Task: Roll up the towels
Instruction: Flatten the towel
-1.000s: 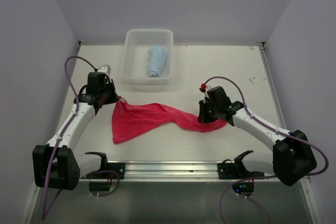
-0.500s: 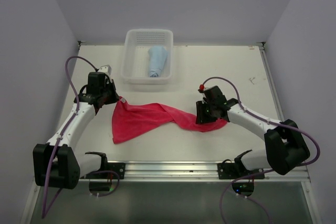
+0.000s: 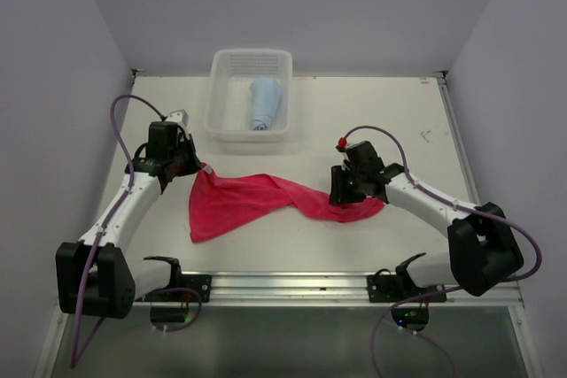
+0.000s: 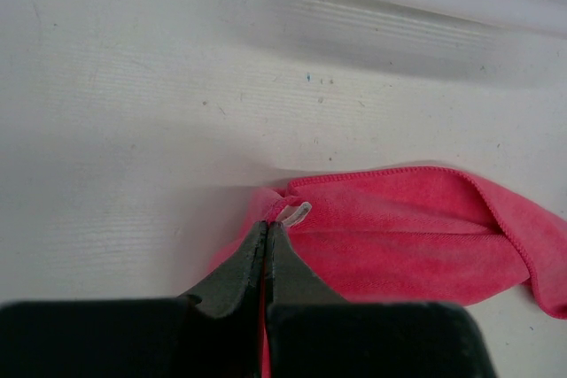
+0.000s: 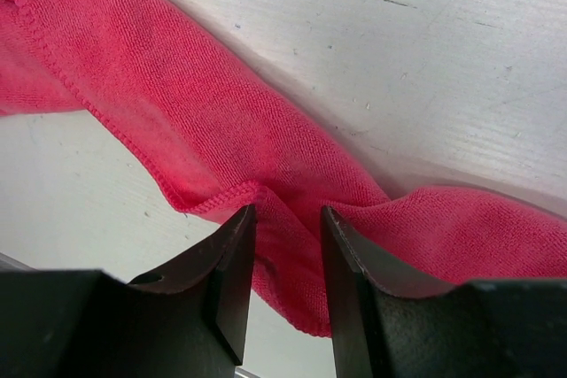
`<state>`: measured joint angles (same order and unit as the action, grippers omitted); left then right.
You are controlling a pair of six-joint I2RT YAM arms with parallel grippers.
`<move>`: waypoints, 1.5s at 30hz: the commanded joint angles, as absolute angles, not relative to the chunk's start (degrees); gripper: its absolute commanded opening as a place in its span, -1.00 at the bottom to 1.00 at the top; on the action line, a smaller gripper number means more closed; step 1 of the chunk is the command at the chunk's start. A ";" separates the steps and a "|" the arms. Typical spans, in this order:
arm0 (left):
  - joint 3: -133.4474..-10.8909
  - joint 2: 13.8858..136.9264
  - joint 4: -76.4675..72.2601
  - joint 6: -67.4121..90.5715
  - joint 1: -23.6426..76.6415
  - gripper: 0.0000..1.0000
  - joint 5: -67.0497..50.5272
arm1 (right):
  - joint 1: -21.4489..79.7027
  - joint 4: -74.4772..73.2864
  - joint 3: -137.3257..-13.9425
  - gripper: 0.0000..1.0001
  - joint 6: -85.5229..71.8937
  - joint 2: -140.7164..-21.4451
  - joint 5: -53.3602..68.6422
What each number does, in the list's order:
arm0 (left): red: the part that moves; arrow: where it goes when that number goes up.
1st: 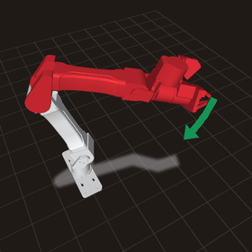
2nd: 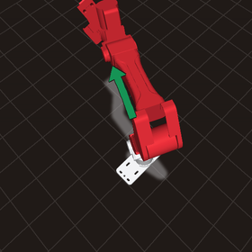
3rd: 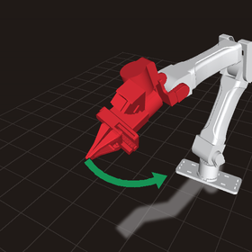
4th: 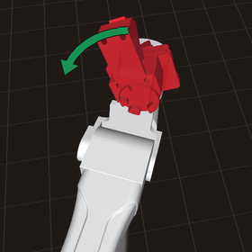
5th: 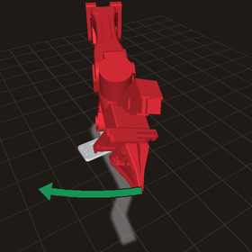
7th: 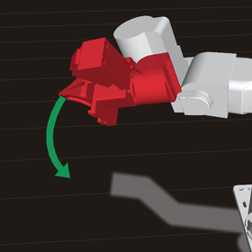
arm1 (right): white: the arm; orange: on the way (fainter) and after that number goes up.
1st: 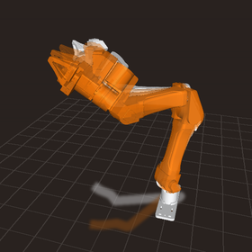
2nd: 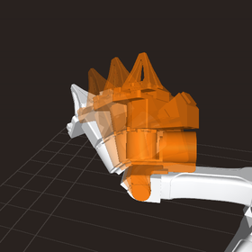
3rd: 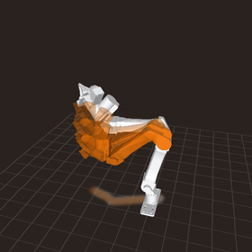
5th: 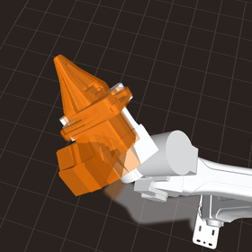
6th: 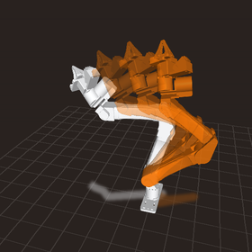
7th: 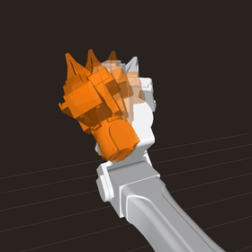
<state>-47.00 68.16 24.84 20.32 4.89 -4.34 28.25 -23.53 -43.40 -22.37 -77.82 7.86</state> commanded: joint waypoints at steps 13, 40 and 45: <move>-46.67 68.20 22.32 18.90 4.39 -1.00 -5.36 | 26.63 -24.70 -46.49 -0.16 -23.12 -73.83 11.25; -46.84 68.47 22.50 18.72 4.39 -1.00 -4.14 | 26.37 -27.07 -47.19 -1.00 -20.48 -71.99 6.08; -47.20 68.03 22.85 18.46 4.39 -1.00 -1.32 | 25.76 -30.23 -52.10 -1.00 -19.95 -70.23 0.09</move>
